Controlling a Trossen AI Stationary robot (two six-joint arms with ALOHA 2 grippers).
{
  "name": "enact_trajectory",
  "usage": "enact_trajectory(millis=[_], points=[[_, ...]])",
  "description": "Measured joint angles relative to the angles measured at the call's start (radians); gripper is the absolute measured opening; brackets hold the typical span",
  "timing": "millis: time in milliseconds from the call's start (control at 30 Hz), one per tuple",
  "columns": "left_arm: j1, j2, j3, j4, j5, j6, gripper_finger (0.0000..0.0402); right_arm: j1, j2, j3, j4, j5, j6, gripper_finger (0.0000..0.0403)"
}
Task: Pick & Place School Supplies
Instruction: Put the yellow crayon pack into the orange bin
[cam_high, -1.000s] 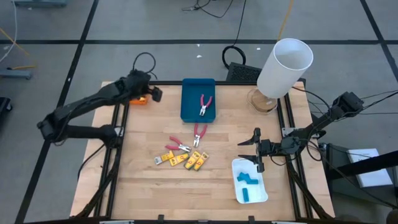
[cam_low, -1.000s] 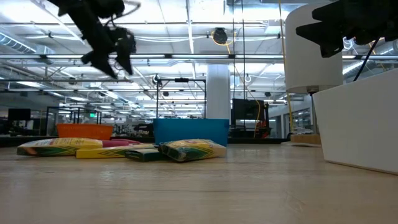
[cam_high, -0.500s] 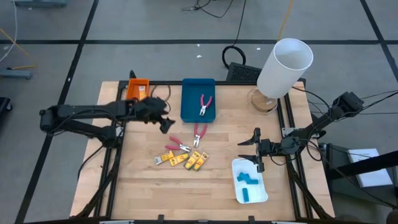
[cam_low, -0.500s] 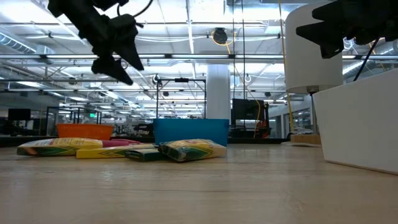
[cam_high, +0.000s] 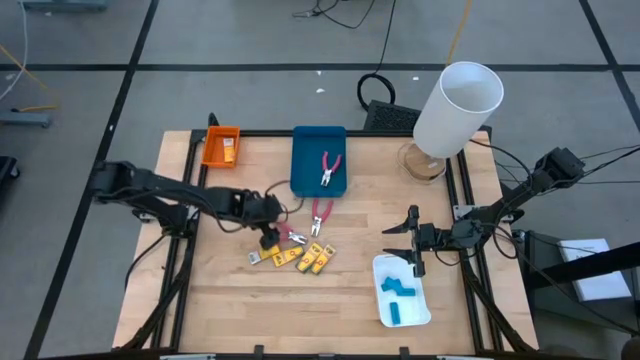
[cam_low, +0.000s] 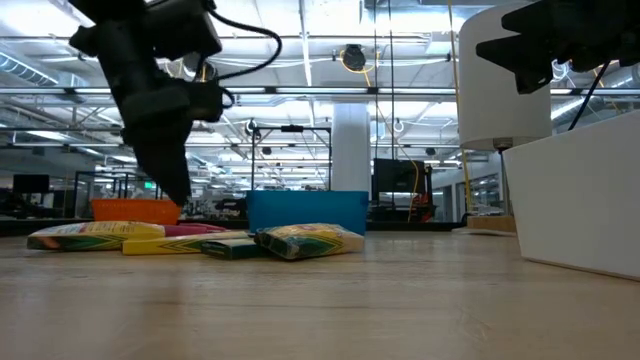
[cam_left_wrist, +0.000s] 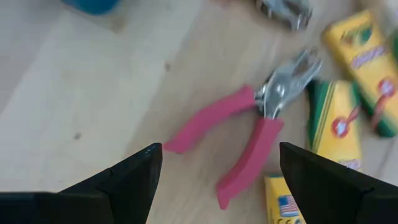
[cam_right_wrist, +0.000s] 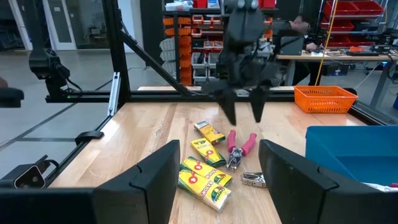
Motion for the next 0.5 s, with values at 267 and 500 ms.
enact_trajectory(millis=[267, 500], points=[[-0.066, 0.097, 0.0, 0.053, 0.0, 0.013, 0.0324, 0.0, 0.0, 0.0, 0.0, 0.0, 0.0, 0.021], [-0.109, 0.136, 0.0, 0.068, -0.035, 0.068, 0.0324, 0.0, 0.0, 0.0, 0.0, 0.0, 0.0, 0.021]])
